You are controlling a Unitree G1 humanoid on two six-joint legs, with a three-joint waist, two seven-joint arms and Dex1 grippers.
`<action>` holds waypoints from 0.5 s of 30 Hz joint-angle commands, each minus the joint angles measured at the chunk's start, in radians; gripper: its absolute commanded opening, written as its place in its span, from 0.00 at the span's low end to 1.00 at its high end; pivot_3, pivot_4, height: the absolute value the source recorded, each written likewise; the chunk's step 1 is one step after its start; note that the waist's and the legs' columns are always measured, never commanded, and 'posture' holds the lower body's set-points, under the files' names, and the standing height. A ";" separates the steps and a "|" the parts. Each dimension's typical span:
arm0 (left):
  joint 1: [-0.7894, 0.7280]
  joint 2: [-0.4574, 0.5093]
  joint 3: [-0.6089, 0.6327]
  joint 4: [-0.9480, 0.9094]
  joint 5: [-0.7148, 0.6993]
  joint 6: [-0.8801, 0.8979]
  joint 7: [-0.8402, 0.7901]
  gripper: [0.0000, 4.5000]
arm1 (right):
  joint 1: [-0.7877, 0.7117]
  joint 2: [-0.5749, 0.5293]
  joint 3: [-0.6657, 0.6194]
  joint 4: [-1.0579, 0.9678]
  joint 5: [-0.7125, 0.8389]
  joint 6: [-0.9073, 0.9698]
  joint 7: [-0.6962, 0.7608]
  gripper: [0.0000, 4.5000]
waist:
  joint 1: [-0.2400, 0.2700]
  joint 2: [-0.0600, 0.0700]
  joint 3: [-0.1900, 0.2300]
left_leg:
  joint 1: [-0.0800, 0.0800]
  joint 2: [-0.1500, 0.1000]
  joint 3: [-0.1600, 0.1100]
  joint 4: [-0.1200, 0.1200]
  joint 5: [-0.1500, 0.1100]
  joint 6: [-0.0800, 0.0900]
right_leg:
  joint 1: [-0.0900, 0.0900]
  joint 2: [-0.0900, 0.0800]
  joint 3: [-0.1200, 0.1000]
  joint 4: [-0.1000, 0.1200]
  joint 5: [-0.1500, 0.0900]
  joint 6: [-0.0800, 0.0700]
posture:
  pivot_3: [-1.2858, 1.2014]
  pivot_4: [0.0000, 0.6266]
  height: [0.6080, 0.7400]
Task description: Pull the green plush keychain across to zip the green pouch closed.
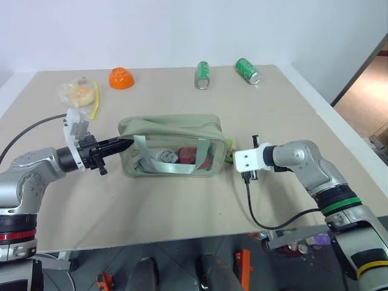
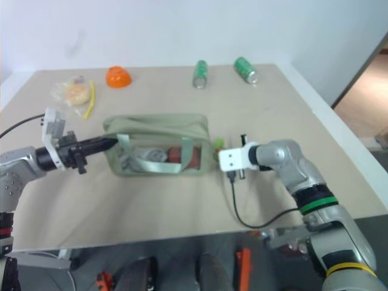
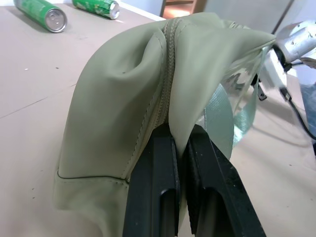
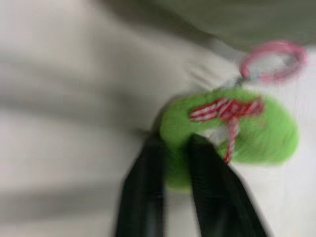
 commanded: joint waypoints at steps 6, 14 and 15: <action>0.014 0.010 0.021 -0.037 0.000 -0.009 0.038 0.34 | -0.012 -0.050 -0.304 -0.149 0.417 0.400 0.153 0.49 | 0.001 0.000 0.000 | -0.001 0.000 0.000 -0.002 0.000 0.000 | -0.002 0.000 0.000 0.000 0.000 0.000 | 0.52 0.24 1.00; 0.011 -0.006 0.064 -0.051 -0.055 0.030 0.092 0.46 | 0.098 -0.126 -0.437 -0.329 0.635 0.654 0.206 0.49 | 0.001 0.000 0.000 | -0.001 0.000 0.000 -0.002 0.000 0.000 | -0.002 0.000 0.000 0.000 -0.001 0.000 | 0.52 0.24 1.00; 0.008 -0.006 0.080 -0.053 -0.082 0.049 0.097 0.52 | 0.109 -0.127 -0.453 -0.342 0.657 0.677 0.197 0.49 | 0.001 0.000 0.001 | -0.002 0.000 0.000 -0.002 0.000 0.000 | -0.002 0.000 0.000 0.000 -0.001 0.000 | 0.52 0.24 1.00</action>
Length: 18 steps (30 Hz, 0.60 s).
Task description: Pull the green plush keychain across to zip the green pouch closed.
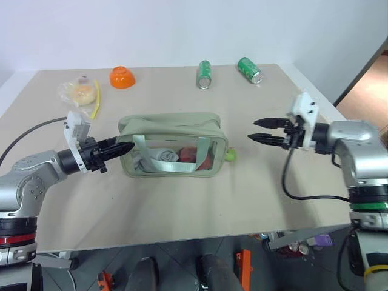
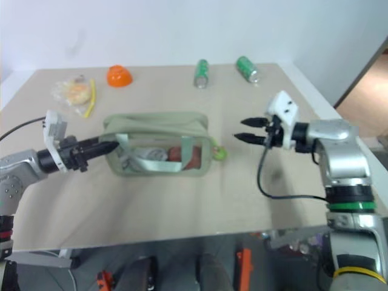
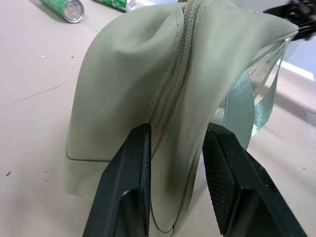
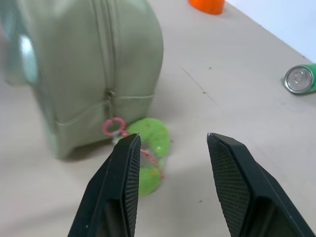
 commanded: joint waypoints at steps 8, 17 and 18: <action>0.115 0.051 0.219 -0.160 -0.184 0.123 0.042 0.99 | 0.108 -0.012 -0.142 -0.155 0.178 0.182 -0.091 0.49 | -0.003 0.000 0.000 | 0.001 0.000 0.000 0.000 0.000 0.000 | -0.001 0.000 0.001 0.000 0.000 0.000 | 0.52 0.24 1.00; 0.298 0.028 0.322 -0.164 -0.131 0.045 0.123 0.99 | 0.165 0.038 -0.183 -0.255 0.289 0.252 -0.189 0.49 | -0.002 -0.001 0.000 | 0.000 0.000 0.000 0.000 0.000 0.000 | -0.001 0.000 0.001 0.000 0.000 -0.001 | 0.52 0.24 1.00; 0.298 0.017 0.323 -0.157 -0.135 0.041 0.133 0.99 | 0.170 0.047 -0.182 -0.268 0.299 0.259 -0.201 0.49 | -0.002 -0.001 0.001 | 0.000 0.000 0.000 0.001 0.000 0.000 | -0.001 0.000 0.001 0.000 0.000 -0.001 | 0.52 0.24 1.00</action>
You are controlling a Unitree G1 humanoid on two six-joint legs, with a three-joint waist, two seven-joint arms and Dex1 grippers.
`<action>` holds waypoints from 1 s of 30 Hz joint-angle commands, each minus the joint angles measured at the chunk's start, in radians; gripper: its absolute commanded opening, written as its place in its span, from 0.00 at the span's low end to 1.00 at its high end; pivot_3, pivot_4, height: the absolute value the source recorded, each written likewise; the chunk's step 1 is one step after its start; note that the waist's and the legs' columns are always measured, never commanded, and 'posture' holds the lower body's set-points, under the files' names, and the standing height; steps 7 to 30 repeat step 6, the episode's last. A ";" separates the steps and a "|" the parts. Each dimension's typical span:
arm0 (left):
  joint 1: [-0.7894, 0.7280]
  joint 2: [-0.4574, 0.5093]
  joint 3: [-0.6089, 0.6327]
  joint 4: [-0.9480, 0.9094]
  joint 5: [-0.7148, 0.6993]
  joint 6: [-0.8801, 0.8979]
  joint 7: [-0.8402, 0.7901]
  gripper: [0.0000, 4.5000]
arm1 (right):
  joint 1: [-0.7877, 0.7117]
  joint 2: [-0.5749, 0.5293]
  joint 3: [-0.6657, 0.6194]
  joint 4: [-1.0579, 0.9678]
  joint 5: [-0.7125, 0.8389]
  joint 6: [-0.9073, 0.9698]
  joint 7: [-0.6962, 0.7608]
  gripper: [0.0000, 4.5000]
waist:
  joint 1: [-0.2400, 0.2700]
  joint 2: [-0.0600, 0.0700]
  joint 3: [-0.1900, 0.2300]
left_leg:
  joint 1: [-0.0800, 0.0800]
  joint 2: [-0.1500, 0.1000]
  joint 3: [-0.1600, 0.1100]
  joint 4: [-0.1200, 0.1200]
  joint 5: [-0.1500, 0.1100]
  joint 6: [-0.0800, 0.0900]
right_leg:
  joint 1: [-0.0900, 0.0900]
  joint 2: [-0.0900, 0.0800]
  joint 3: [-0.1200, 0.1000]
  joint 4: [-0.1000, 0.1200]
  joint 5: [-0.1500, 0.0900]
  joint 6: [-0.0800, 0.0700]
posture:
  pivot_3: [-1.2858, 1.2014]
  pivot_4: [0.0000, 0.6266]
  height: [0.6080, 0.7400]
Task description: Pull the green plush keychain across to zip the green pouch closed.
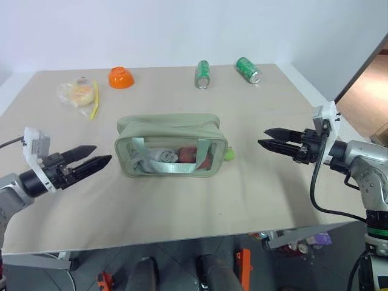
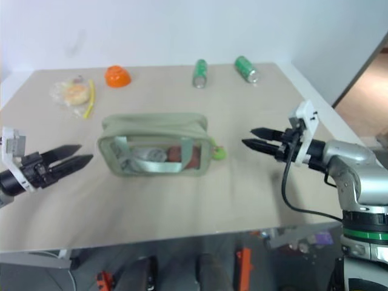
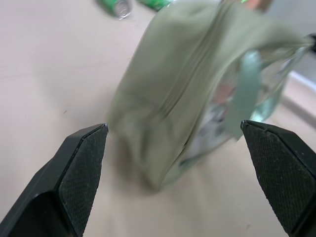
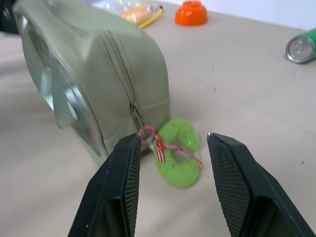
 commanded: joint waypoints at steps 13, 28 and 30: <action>-0.009 -0.068 0.019 0.006 -0.013 -0.059 0.055 0.99 | 0.032 0.051 -0.008 -0.107 0.070 0.029 -0.080 0.49 | 0.000 -0.001 0.000 | -0.001 -0.001 0.001 0.002 0.000 0.000 | 0.000 -0.001 0.001 0.000 0.000 0.000 | 0.52 0.24 1.00; -0.009 -0.068 0.019 0.006 -0.013 -0.059 0.055 0.99 | 0.032 0.051 -0.008 -0.107 0.070 0.029 -0.080 0.49 | 0.000 -0.001 0.000 | -0.001 -0.001 0.001 0.002 0.000 0.000 | 0.000 -0.001 0.001 0.000 0.000 0.000 | 0.52 0.24 1.00; -0.009 -0.068 0.019 0.006 -0.013 -0.059 0.055 0.99 | 0.032 0.051 -0.008 -0.107 0.070 0.029 -0.080 0.49 | 0.000 -0.001 0.000 | -0.001 -0.001 0.001 0.002 0.000 0.000 | 0.000 -0.001 0.001 0.000 0.000 0.000 | 0.52 0.24 1.00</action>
